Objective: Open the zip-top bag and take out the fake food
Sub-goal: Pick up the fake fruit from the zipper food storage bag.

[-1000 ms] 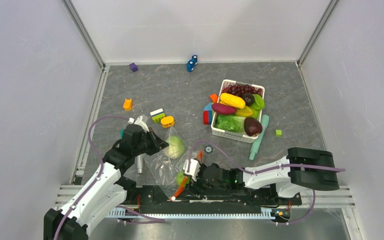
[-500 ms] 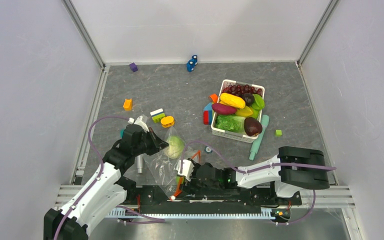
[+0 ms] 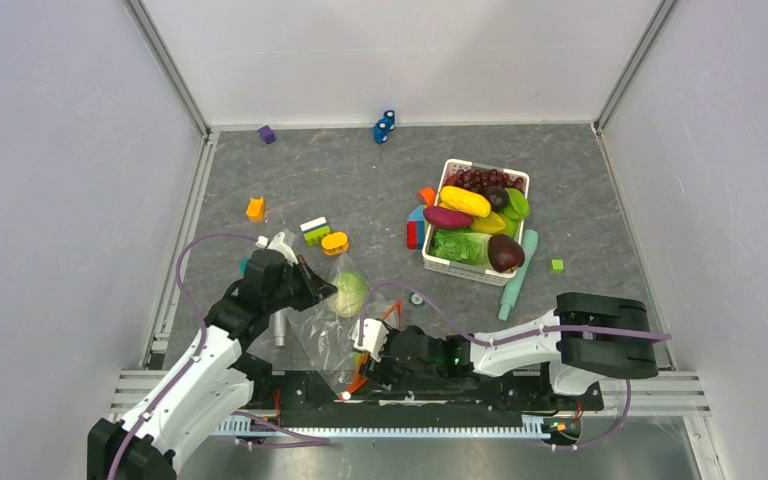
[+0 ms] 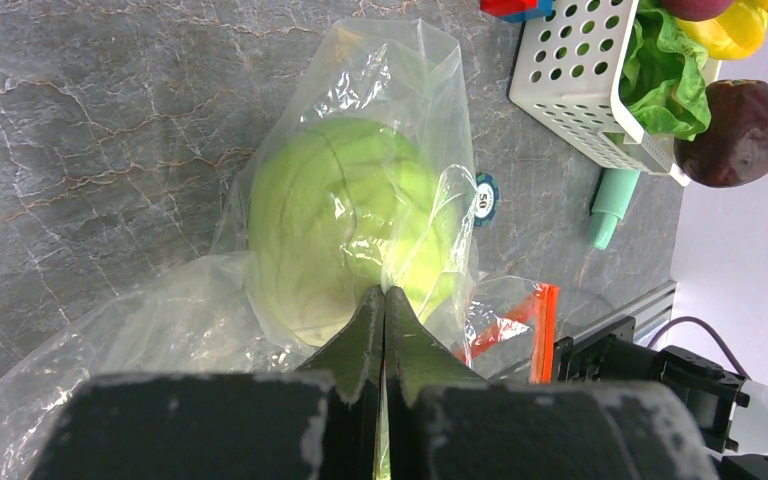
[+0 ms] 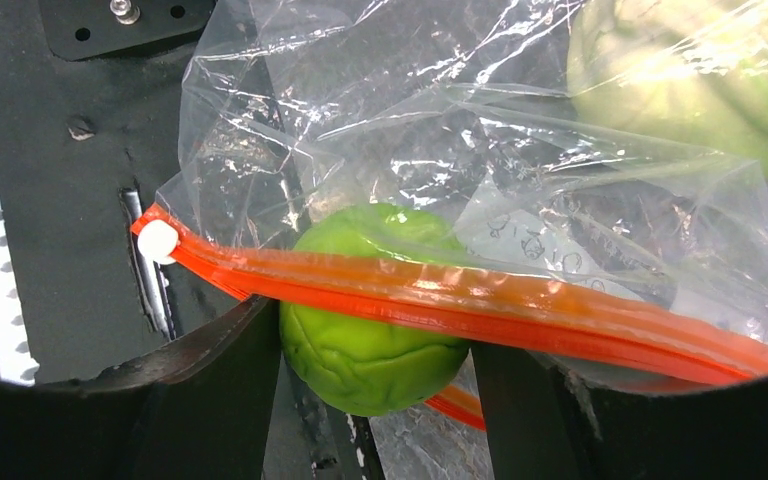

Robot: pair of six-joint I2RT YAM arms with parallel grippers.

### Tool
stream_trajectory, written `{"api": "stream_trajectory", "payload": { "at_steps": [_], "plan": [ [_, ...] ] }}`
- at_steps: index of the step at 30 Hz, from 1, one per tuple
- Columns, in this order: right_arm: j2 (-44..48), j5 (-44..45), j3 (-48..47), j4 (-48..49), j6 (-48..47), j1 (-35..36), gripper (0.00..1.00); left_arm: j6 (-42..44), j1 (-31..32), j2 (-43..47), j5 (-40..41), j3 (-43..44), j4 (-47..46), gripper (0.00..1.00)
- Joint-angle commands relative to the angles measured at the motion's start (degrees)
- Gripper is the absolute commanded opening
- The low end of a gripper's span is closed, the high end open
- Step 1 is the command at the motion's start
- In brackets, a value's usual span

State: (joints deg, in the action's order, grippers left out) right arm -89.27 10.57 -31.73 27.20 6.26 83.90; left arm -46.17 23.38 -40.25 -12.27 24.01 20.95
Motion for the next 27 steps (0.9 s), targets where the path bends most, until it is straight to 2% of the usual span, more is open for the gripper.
{"api": "stream_trajectory", "payload": {
  "at_steps": [1,9,16,21,24,27],
  "plan": [
    [3.35,-0.38,-1.06,-1.88,0.64,0.3,0.49,1.78,0.22,-0.2,0.74,-0.63,1.46,0.02],
    [12.35,-6.65,1.18,-11.93,3.67,0.3,0.32,2.4,0.19,-0.46,1.05,-0.28,1.81,0.02],
    [20.62,-7.26,4.53,-21.38,5.61,0.31,0.29,3.43,0.21,-0.46,1.77,0.3,2.82,0.02],
    [27.48,-3.15,5.16,-23.45,8.7,-0.09,0.28,3.59,0.19,-0.52,1.98,0.25,3.04,0.02],
    [29.07,-3.48,2.71,-24.49,9.33,-3.04,0.25,3.63,0.19,-0.69,2.24,0.18,2.96,0.02],
    [28.63,-7.57,-0.64,-24.56,8.87,-8.3,0.24,3.71,0.23,-0.87,2.11,0.16,2.96,0.02]
  ]
}}
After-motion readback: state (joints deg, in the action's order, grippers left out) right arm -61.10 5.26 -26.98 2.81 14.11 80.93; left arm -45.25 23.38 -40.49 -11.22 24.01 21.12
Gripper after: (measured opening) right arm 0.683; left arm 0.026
